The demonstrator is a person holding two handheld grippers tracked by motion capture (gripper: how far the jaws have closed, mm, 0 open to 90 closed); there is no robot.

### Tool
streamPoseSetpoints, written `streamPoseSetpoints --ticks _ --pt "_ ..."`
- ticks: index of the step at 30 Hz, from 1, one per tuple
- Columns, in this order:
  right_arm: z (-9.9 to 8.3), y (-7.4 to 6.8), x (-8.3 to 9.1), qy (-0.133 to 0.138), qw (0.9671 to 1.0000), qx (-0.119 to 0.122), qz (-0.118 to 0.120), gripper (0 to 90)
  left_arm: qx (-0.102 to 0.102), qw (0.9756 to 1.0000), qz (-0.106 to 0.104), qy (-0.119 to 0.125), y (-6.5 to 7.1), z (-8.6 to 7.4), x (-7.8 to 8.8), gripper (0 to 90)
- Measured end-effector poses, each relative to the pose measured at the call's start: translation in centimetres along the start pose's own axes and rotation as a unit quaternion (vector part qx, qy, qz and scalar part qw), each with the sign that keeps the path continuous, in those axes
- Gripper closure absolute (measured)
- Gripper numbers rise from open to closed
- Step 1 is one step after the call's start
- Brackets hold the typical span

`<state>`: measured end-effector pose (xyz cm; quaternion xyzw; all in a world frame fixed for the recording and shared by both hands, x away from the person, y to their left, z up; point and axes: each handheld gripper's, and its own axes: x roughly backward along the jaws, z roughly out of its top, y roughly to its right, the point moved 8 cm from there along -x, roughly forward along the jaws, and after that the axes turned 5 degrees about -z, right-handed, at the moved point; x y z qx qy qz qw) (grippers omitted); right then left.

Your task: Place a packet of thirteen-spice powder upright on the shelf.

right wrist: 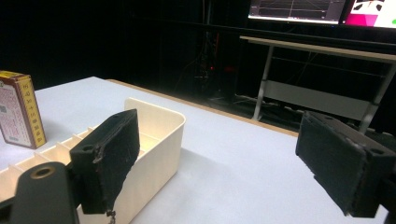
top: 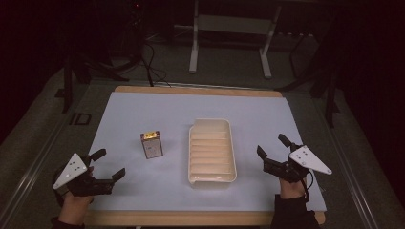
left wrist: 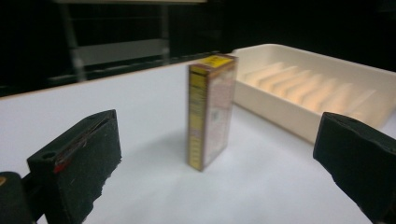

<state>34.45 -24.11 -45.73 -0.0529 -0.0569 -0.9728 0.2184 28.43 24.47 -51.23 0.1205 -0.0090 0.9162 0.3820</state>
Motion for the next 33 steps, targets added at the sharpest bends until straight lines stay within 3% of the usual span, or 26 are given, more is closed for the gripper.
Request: streamPoseSetpoints --ticks 2,5,10,12,14,17,21,24,25,33 --pt "0.0 0.1 0.0 0.001 1.0 0.001 -0.003 13.6 -0.004 0.9998 -0.018 -0.009 0.0 -0.2 -0.1 1.2" --pt "0.0 0.1 0.0 0.0 1.0 0.0 -0.003 13.6 -0.005 0.9982 -0.044 -0.041 0.0 -1.0 -0.4 1.2" --pt "-0.1 -0.2 -0.2 -0.004 1.0 0.006 0.001 13.6 -0.001 0.9961 -0.05 -0.073 -0.5 -2.0 -0.3 1.2" --pt "0.0 -0.4 -0.1 -0.001 1.0 0.008 0.003 13.6 -0.014 0.9947 -0.051 -0.088 -0.5 -2.3 -0.3 1.2" --pt "0.1 -0.5 -0.1 0.0 0.9999 0.011 0.004 13.6 -0.036 0.9908 -0.054 -0.118 -0.3 -2.6 -0.3 1.2" --pt "0.1 -0.6 -0.1 -0.001 0.9999 0.011 0.006 13.6 -0.067 0.9817 -0.073 -0.163 0.3 -3.1 -0.5 1.2" --pt "0.0 -0.7 -0.2 -0.005 0.9999 0.011 0.01 13.6 -0.099 0.9655 -0.097 -0.22 1.0 -3.7 -0.6 1.2" --pt "0.1 -0.8 -0.1 -0.004 0.9998 0.016 0.012 13.6 -0.117 0.954 -0.102 -0.256 1.0 -3.9 -0.5 1.2" --pt "0.1 -0.9 -0.1 -0.002 0.9998 0.017 0.013 13.6 -0.123 0.9518 -0.1 -0.262 1.0 -3.9 -0.5 1.2" --pt "0.3 -1.2 0.0 0.001 0.9996 0.019 0.019 13.6 -0.154 0.9272 -0.106 -0.325 1.2 -3.5 -0.3 1.2"
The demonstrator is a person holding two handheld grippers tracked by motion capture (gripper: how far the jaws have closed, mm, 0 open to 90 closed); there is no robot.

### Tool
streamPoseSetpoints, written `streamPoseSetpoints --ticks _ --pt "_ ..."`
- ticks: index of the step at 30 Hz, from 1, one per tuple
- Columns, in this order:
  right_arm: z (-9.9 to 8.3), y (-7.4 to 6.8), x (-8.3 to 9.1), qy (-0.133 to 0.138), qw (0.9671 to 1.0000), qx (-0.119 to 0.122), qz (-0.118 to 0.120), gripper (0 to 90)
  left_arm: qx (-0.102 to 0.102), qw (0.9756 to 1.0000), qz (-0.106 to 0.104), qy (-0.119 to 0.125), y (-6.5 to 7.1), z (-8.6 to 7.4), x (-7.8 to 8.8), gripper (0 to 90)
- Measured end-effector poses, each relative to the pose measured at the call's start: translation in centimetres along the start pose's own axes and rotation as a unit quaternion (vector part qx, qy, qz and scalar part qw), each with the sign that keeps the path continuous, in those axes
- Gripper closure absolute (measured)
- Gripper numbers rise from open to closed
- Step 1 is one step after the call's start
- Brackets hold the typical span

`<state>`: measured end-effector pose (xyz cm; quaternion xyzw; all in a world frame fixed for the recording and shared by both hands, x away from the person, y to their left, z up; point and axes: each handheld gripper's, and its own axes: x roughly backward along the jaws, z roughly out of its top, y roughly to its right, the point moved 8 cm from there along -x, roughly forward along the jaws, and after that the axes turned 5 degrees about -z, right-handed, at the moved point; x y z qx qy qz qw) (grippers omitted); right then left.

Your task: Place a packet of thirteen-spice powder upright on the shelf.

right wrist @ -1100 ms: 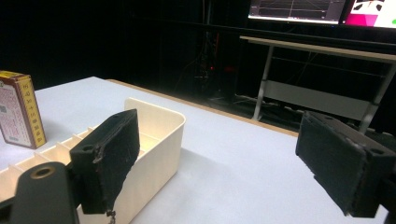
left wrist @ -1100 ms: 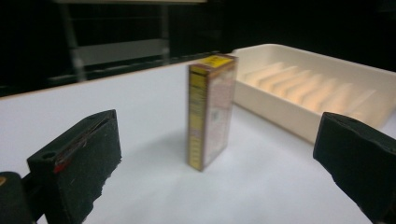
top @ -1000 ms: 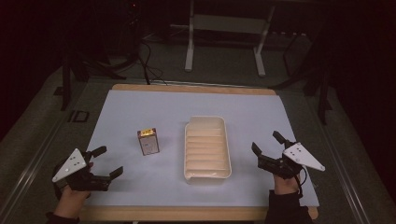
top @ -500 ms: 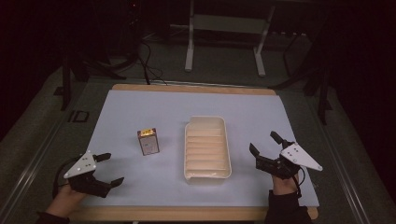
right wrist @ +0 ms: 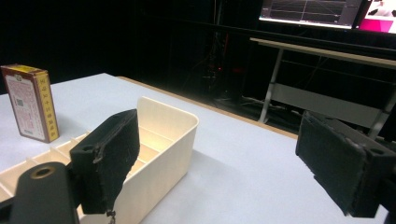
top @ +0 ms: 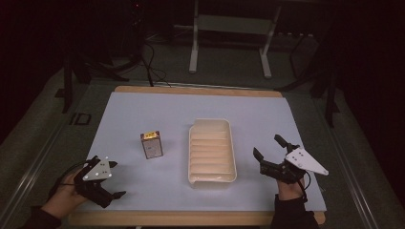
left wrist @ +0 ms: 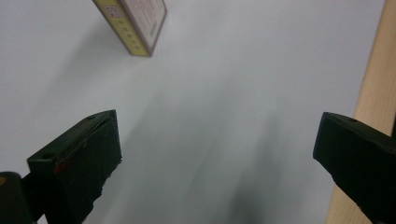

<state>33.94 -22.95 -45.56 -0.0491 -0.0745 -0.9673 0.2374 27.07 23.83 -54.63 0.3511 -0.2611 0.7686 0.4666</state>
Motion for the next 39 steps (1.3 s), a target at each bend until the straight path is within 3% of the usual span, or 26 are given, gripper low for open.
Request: streamPoseSetpoints --ticks 4,8,14,17,20,22,25,27,28,29,31,34,36,39 --pt "0.1 -0.1 0.1 -0.001 1.0 0.002 0.001 13.6 -0.017 0.9981 0.003 -0.059 -0.1 -0.3 0.3 1.2" --pt "0.1 -0.3 0.1 -0.004 1.0 0.004 0.006 13.6 -0.017 0.9952 -0.001 -0.096 -0.1 -0.5 0.6 1.2" --pt "0.0 -0.4 0.1 -0.01 0.9999 0.002 0.011 13.6 -0.012 0.9861 0.01 -0.165 -0.3 -1.0 0.9 1.2" --pt "-0.1 -0.5 0.0 -0.02 0.9996 -0.004 0.022 13.6 0.008 0.9826 0.017 -0.185 -0.4 -0.9 1.1 1.2" --pt "-0.2 -0.7 0.1 -0.028 0.9992 -0.002 0.029 13.6 0.034 0.9801 0.019 -0.195 -0.5 -0.6 1.3 1.2" --pt "-0.2 -0.8 0.2 -0.026 0.9992 0.003 0.032 13.6 0.048 0.98 0.012 -0.193 -0.3 -0.3 1.4 1.2" --pt "-0.1 -0.8 0.3 -0.02 0.9993 0.013 0.03 13.6 0.064 0.9819 0.013 -0.178 0.0 0.7 1.6 1.2" --pt "0.0 -0.8 0.3 -0.015 0.9992 0.009 0.035 13.6 0.086 0.9824 0.013 -0.165 0.1 1.5 1.9 1.2" --pt "0.1 -0.8 0.3 -0.014 0.9991 0.003 0.04 13.6 0.087 0.9843 0.017 -0.153 0.2 1.9 2.0 1.2" --pt "0.1 -0.8 0.4 -0.011 0.999 0.002 0.042 13.6 0.093 0.9839 0.015 -0.152 0.2 2.3 2.2 1.2" --pt "0.1 -0.9 0.4 -0.011 0.9989 -0.002 0.046 13.6 0.117 0.9805 0.004 -0.158 0.3 2.8 2.3 1.1" --pt "0.1 -0.9 0.4 -0.011 0.9988 -0.002 0.047 13.6 0.134 0.9787 -0.022 -0.154 0.5 3.6 2.5 1.1" --pt "0.2 -1.0 0.4 -0.011 0.9988 -0.003 0.048 13.5 0.135 0.9774 -0.033 -0.159 0.5 3.9 2.7 1.1" --pt "0.2 -1.0 0.3 -0.011 0.9987 0.0 0.05 13.5 0.143 0.9734 -0.029 -0.177 0.0 4.0 2.9 1.1"
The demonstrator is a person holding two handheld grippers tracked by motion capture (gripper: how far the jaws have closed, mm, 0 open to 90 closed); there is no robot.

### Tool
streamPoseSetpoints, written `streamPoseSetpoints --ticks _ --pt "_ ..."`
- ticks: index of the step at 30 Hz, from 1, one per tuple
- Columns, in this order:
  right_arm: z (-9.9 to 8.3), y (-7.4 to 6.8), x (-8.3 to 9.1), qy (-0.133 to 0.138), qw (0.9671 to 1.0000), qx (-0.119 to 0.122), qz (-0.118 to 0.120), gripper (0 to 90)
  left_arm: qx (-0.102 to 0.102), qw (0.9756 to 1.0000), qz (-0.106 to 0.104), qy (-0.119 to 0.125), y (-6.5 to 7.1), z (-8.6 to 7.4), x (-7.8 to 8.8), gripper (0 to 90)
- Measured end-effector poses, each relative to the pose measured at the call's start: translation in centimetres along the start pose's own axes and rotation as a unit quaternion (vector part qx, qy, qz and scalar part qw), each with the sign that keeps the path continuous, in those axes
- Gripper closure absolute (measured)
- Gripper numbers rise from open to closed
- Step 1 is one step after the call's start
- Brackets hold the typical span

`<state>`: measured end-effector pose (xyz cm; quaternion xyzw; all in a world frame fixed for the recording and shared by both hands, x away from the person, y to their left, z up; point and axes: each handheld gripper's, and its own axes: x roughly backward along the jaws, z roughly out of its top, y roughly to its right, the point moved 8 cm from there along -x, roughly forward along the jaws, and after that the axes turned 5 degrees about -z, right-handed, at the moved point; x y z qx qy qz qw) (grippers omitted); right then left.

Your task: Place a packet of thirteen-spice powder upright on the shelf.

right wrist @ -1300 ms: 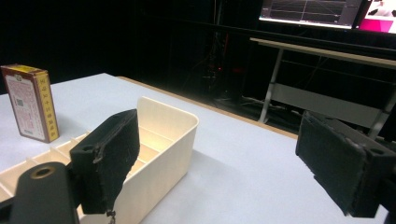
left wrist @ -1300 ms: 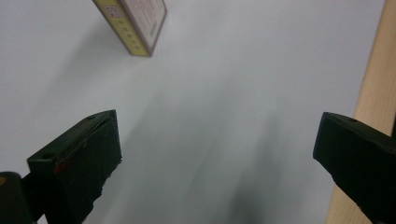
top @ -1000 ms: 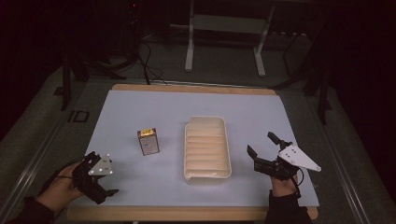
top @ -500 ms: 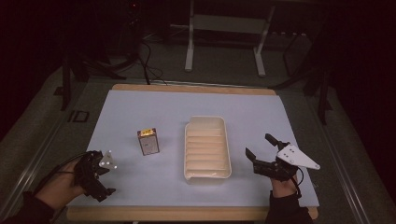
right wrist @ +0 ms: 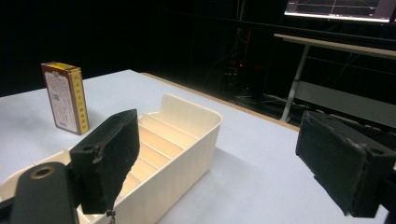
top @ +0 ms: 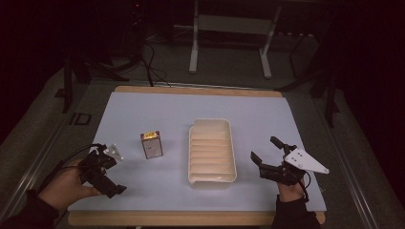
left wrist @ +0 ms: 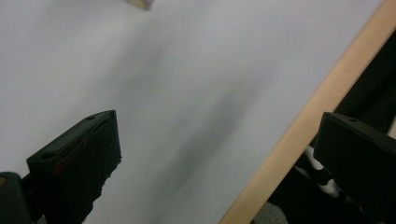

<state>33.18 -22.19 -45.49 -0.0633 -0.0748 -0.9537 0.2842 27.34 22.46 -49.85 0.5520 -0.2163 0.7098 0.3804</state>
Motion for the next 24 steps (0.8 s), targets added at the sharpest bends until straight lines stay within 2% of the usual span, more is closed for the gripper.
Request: streamPoseSetpoints --ticks 2,3,9,13,14,16,20,24 --pt "-0.1 -0.1 -0.1 -0.002 1.0 -0.003 0.002 13.5 0.006 0.9999 -0.005 -0.009 -0.2 0.2 0.2 1.1" --pt "-0.1 -0.1 -0.1 -0.003 1.0 -0.003 0.002 13.6 0.004 0.9998 0.0 -0.018 -0.3 0.3 0.3 1.1" --pt "-0.2 -0.1 -0.2 -0.008 1.0 -0.002 0.005 13.6 -0.002 0.9994 -0.001 -0.035 -0.6 1.5 0.9 1.1" --pt "-0.3 -0.2 -0.3 -0.011 0.9999 -0.002 0.007 13.6 -0.006 0.9991 -0.011 -0.042 -0.7 2.4 1.2 1.2" --pt "-0.3 -0.2 -0.3 -0.011 0.9999 -0.002 0.007 13.6 -0.011 0.999 -0.008 -0.043 -0.7 2.7 1.3 1.2" --pt "-0.3 -0.3 -0.3 -0.014 0.9999 0.003 0.009 13.6 -0.017 0.9988 -0.018 -0.043 -0.8 3.3 1.5 1.3" --pt "-0.3 -0.5 -0.4 -0.015 0.9998 0.006 0.014 13.6 -0.031 0.9983 -0.016 -0.048 -1.1 4.5 2.0 1.2" --pt "-0.4 -0.6 -0.5 -0.019 0.9997 0.014 0.011 13.6 -0.058 0.9971 -0.021 -0.045 -1.4 5.8 2.0 1.3"
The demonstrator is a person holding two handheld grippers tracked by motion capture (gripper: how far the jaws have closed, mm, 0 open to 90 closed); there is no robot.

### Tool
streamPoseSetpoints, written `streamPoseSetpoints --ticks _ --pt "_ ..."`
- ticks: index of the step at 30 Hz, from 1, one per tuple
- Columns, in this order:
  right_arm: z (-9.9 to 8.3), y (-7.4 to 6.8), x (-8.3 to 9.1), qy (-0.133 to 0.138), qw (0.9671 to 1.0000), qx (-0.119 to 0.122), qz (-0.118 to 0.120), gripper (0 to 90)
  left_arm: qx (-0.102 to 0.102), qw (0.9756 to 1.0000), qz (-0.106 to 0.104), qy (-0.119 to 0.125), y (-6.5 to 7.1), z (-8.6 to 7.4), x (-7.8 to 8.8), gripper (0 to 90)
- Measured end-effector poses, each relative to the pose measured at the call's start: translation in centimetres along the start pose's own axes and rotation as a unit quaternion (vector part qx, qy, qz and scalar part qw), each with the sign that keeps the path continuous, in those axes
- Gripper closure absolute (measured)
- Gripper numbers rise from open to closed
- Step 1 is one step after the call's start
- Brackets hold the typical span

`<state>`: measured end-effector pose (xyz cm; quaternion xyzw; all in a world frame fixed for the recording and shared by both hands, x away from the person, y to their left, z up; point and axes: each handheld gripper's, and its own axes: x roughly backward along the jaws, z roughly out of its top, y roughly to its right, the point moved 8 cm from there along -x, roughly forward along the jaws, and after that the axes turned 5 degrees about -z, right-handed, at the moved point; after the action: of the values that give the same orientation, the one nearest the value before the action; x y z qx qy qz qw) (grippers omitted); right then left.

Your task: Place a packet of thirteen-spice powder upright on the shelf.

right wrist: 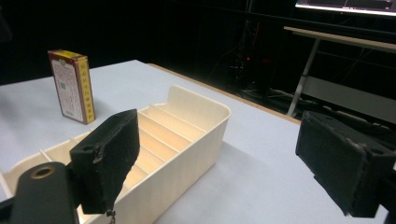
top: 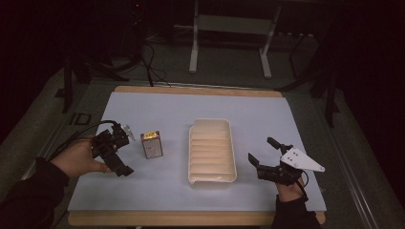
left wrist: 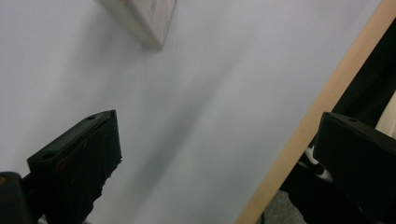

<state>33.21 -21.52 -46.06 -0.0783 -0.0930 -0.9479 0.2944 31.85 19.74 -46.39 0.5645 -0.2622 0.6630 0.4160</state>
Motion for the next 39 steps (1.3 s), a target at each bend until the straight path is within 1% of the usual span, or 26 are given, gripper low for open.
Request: streamPoseSetpoints --ticks 2,3,4,6,9,10,14,15,16,18,19,22,25,26,27,28,30,31,32,33,35,36,37,38,39 --pt "-0.1 -0.2 -0.1 -0.003 1.0 0.008 0.001 13.6 -0.006 1.0 0.002 -0.005 -0.4 0.6 -0.2 1.3" --pt "-0.1 -0.2 -0.1 -0.003 1.0 0.009 0.003 13.6 -0.007 0.9999 0.001 -0.007 -0.7 0.9 -0.3 1.3" --pt "-0.1 -0.3 -0.1 -0.002 0.9999 0.01 0.005 13.6 -0.008 0.9999 0.005 -0.012 -0.9 1.1 -0.4 1.3" --pt "0.0 -0.3 -0.1 0.0 0.9999 0.011 0.005 13.6 -0.016 0.9997 0.004 -0.018 -1.3 1.5 -0.6 1.3" --pt "0.0 -0.3 0.0 0.001 0.9999 0.009 0.008 13.6 -0.026 0.9994 0.004 -0.021 -1.8 2.0 -0.6 1.3" --pt "-0.1 -0.3 -0.1 -0.001 0.9999 0.006 0.009 13.7 -0.027 0.9994 0.005 -0.023 -2.1 2.1 -0.6 1.3" --pt "-0.2 -0.3 -0.1 -0.001 0.9999 0.006 0.011 13.7 -0.031 0.999 0.009 -0.03 -3.1 2.7 -0.8 1.3" --pt "-0.1 -0.4 -0.1 -0.002 0.9999 0.006 0.012 13.7 -0.032 0.999 0.006 -0.032 -3.2 2.9 -0.8 1.3" --pt "-0.1 -0.4 -0.1 -0.002 0.9999 0.006 0.012 13.7 -0.038 0.9988 0.006 -0.029 -3.4 3.1 -0.8 1.3" --pt "-0.2 -0.4 -0.1 -0.002 0.9999 0.006 0.014 13.7 -0.041 0.9988 0.0 -0.027 -3.5 3.5 -0.9 1.3" --pt "-0.2 -0.4 -0.1 -0.003 0.9999 0.006 0.013 13.7 -0.051 0.9984 0.002 -0.026 -3.6 3.7 -0.9 1.3" --pt "-0.2 -0.4 -0.1 -0.001 0.9998 0.002 0.019 13.7 -0.06 0.9977 0.006 -0.03 -3.9 4.2 -1.0 1.3" --pt "-0.2 -0.5 -0.1 -0.001 0.9998 0.001 0.021 13.7 -0.068 0.9971 0.003 -0.033 -4.1 4.6 -1.1 1.3" --pt "-0.3 -0.5 -0.1 -0.002 0.9998 0.0 0.022 13.7 -0.069 0.997 -0.005 -0.034 -4.1 4.8 -1.2 1.3" --pt "-0.3 -0.5 -0.1 -0.002 0.9998 0.002 0.021 13.7 -0.072 0.9968 -0.004 -0.034 -4.1 4.9 -1.2 1.3" --pt "-0.3 -0.6 -0.1 -0.003 0.9997 0.002 0.024 13.7 -0.076 0.9966 -0.003 -0.031 -4.1 5.1 -1.2 5.7" --pt "-0.3 -0.6 -0.1 -0.003 0.9997 0.003 0.024 13.7 -0.084 0.996 -0.005 -0.029 -4.2 5.5 -1.1 5.7" --pt "-0.3 -0.5 -0.1 -0.002 0.9997 0.001 0.025 13.7 -0.086 0.9958 -0.002 -0.031 -4.2 5.7 -1.2 5.8" --pt "-0.3 -0.5 -0.1 -0.001 0.9997 -0.001 0.026 13.7 -0.098 0.9947 0.004 -0.033 -4.3 5.8 -1.1 8.2" --pt "-0.3 -0.5 -0.1 0.0 0.9997 0.0 0.026 13.7 -0.104 0.9941 0.011 -0.031 -4.4 6.0 -1.1 12.3" --pt "-0.3 -0.5 -0.1 0.0 0.9997 0.0 0.026 13.7 -0.111 0.9932 0.016 -0.034 -4.6 6.3 -1.1 14.9" --pt "-0.3 -0.5 -0.1 0.0 0.9997 0.0 0.026 13.7 -0.114 0.9929 0.015 -0.031 -4.6 6.5 -1.1 15.1" --pt "-0.3 -0.5 -0.1 -0.001 0.9996 0.0 0.027 13.7 -0.112 0.9931 0.013 -0.031 -4.6 6.6 -1.1 15.2" --pt "-0.3 -0.6 -0.1 -0.001 0.9996 0.0 0.027 13.7 -0.112 0.9931 0.009 -0.035 -4.6 6.7 -1.3 17.3" --pt "-0.3 -0.6 -0.1 -0.001 0.9996 0.001 0.027 13.8 -0.117 0.9923 0.014 -0.038 -4.8 6.8 -1.3 17.8"
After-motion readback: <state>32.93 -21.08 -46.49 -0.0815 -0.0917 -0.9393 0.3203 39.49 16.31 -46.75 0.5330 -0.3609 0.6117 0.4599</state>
